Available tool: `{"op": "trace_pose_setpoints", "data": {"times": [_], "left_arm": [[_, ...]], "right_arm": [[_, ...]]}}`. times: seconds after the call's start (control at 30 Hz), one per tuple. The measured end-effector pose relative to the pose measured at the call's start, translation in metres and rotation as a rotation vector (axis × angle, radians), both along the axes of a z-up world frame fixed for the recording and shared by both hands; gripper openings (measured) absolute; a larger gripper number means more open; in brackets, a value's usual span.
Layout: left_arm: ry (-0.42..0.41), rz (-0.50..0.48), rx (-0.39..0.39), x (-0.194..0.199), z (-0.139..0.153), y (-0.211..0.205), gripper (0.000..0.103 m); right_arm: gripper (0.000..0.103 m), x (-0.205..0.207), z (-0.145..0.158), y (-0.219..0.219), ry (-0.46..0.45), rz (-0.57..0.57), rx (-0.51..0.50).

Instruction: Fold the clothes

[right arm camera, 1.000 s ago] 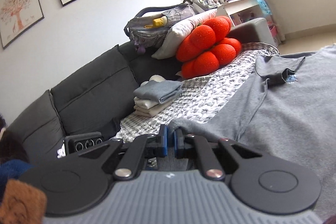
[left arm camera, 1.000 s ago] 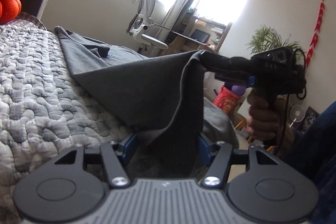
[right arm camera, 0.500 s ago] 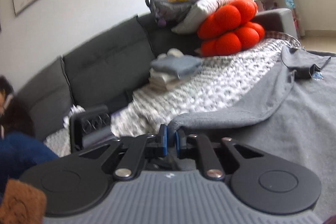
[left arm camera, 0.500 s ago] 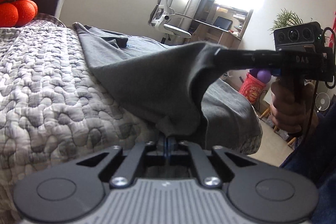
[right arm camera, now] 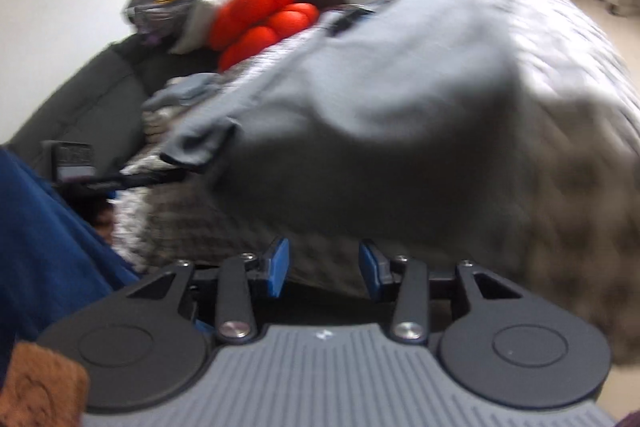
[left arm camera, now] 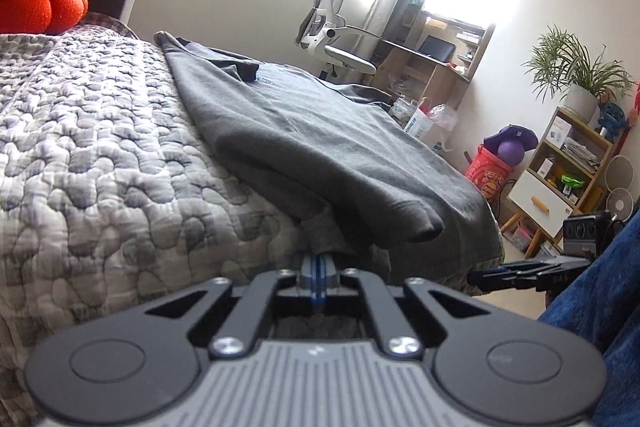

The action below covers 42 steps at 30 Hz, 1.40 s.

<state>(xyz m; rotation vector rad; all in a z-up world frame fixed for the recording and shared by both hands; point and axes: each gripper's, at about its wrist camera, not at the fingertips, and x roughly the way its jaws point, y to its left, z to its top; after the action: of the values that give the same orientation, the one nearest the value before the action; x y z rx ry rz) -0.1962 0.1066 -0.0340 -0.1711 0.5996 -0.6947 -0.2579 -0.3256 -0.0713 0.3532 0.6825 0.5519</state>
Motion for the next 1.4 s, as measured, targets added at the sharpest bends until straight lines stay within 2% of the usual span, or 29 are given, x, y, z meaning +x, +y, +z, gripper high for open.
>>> {"op": "trace_pose_setpoints", "data": {"times": [0.07, 0.17, 0.23, 0.3, 0.33, 0.4, 0.47, 0.57, 0.6, 0.63, 0.7, 0.8, 0.93, 1.07, 1.2, 1.27, 1.3, 1.37, 1.4], "left_arm": [[-0.011, 0.008, 0.026, -0.003, 0.004, 0.001, 0.004], [-0.033, 0.027, 0.032, -0.014, 0.014, 0.012, 0.014], [-0.043, 0.041, 0.013, -0.021, 0.022, 0.022, 0.031], [-0.049, 0.028, -0.011, -0.023, 0.031, 0.021, 0.041], [-0.052, 0.02, -0.022, -0.023, 0.035, 0.02, 0.043], [-0.055, -0.01, -0.023, -0.02, 0.041, 0.009, 0.047], [-0.053, -0.045, -0.011, -0.016, 0.046, -0.007, 0.057], [0.0, -0.054, 0.034, -0.001, 0.043, -0.027, 0.07], [0.019, -0.055, 0.049, 0.005, 0.042, -0.034, 0.075], [0.038, -0.056, 0.065, 0.01, 0.041, -0.041, 0.076], [0.077, -0.058, 0.097, 0.021, 0.038, -0.054, 0.072], [0.128, -0.05, 0.145, 0.035, 0.035, -0.071, 0.007], [0.111, 0.012, 0.162, 0.033, 0.046, -0.063, 0.007], [0.093, 0.119, 0.056, 0.035, 0.077, -0.029, 0.007], [0.137, 0.222, 0.002, 0.062, 0.088, -0.012, 0.007], [0.169, 0.261, -0.014, 0.079, 0.086, -0.01, 0.007], [0.182, 0.274, -0.023, 0.086, 0.083, -0.009, 0.007], [0.21, 0.294, -0.043, 0.094, 0.074, -0.004, 0.007], [0.223, 0.297, -0.057, 0.095, 0.07, -0.002, 0.007]], "right_arm": [[0.043, -0.003, -0.009, -0.007, -0.004, -0.068, -0.004], [0.043, -0.008, -0.006, -0.02, -0.035, -0.137, -0.015], [0.043, -0.012, -0.002, -0.026, -0.063, -0.166, -0.054], [0.043, -0.015, 0.002, -0.03, -0.091, -0.185, -0.107], [0.043, -0.016, 0.002, -0.034, -0.105, -0.188, -0.119], [0.043, -0.014, 0.001, -0.035, -0.127, -0.194, -0.13], [0.043, -0.012, 0.001, -0.028, -0.149, -0.198, -0.165], [0.042, -0.011, 0.002, -0.018, -0.183, -0.198, -0.22], [0.036, -0.012, 0.003, -0.016, -0.194, -0.195, -0.227], [0.025, -0.011, 0.005, -0.017, -0.199, -0.2, -0.219], [0.018, -0.011, 0.008, -0.017, -0.208, -0.21, -0.2], [0.009, -0.01, 0.015, -0.019, -0.212, -0.217, -0.172], [0.009, -0.012, 0.03, -0.031, -0.204, -0.24, -0.067], [0.009, -0.003, 0.051, -0.051, -0.159, -0.26, 0.089], [0.009, 0.035, 0.071, -0.061, -0.062, -0.285, 0.21], [0.009, 0.057, 0.079, -0.06, -0.037, -0.312, 0.188], [0.009, 0.064, 0.081, -0.058, -0.041, -0.339, 0.141], [0.018, 0.072, 0.084, -0.055, -0.058, -0.39, 0.06], [0.018, 0.071, 0.081, -0.055, -0.068, -0.394, 0.069]]}}
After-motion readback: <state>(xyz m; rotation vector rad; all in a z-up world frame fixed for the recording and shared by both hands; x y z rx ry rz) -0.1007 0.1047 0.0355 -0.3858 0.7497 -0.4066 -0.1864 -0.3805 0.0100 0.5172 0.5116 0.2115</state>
